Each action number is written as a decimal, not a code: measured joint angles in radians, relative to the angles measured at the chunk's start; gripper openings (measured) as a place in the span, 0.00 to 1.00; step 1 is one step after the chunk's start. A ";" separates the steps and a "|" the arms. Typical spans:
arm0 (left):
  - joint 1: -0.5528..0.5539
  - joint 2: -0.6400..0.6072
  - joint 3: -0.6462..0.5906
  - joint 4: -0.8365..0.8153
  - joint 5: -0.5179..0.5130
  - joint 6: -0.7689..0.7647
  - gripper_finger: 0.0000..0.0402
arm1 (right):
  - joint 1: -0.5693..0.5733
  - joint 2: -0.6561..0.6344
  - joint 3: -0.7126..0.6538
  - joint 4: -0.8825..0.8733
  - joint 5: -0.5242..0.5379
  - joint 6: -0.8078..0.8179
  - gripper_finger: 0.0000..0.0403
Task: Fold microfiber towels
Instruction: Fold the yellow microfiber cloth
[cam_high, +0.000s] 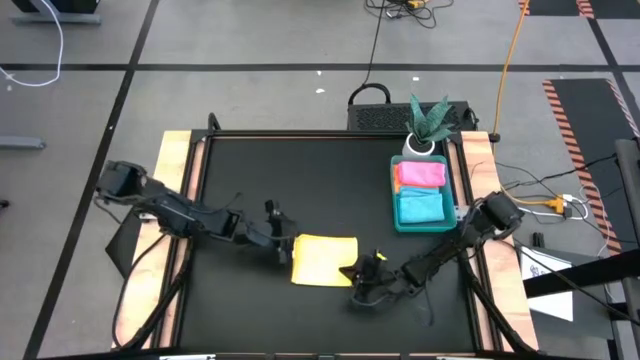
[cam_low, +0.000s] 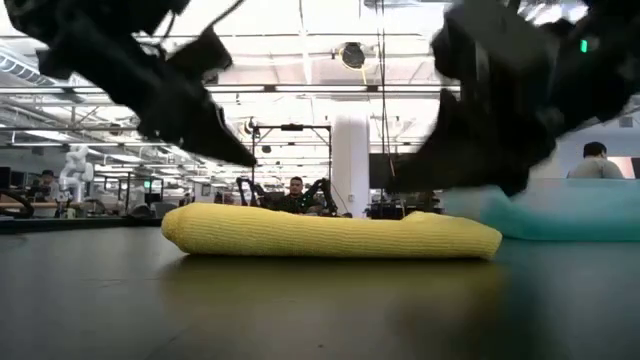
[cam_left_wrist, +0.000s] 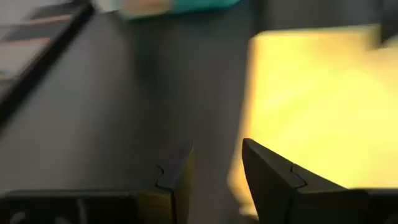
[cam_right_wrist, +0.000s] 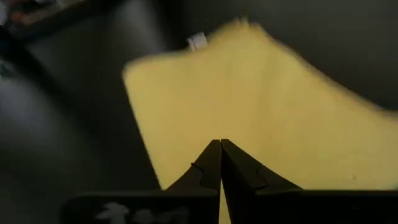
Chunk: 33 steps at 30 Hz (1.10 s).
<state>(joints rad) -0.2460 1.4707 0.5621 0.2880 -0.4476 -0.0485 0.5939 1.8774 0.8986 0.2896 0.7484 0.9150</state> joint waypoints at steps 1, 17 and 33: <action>-0.008 -0.024 -0.001 -0.003 0.045 -0.016 0.35 | 0.004 -0.006 0.000 0.024 0.020 -0.027 0.00; -0.174 0.276 0.000 0.210 0.297 -0.301 0.35 | -0.191 -0.024 0.000 -0.169 -0.149 -0.136 0.00; -0.101 -0.006 -0.001 -0.197 0.131 -0.065 0.35 | 0.031 -0.046 0.001 -0.067 0.040 0.008 0.00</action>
<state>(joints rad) -0.3475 1.4643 0.5609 0.0907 -0.3164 -0.1138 0.6253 1.8317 0.8993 0.2223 0.7882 0.9231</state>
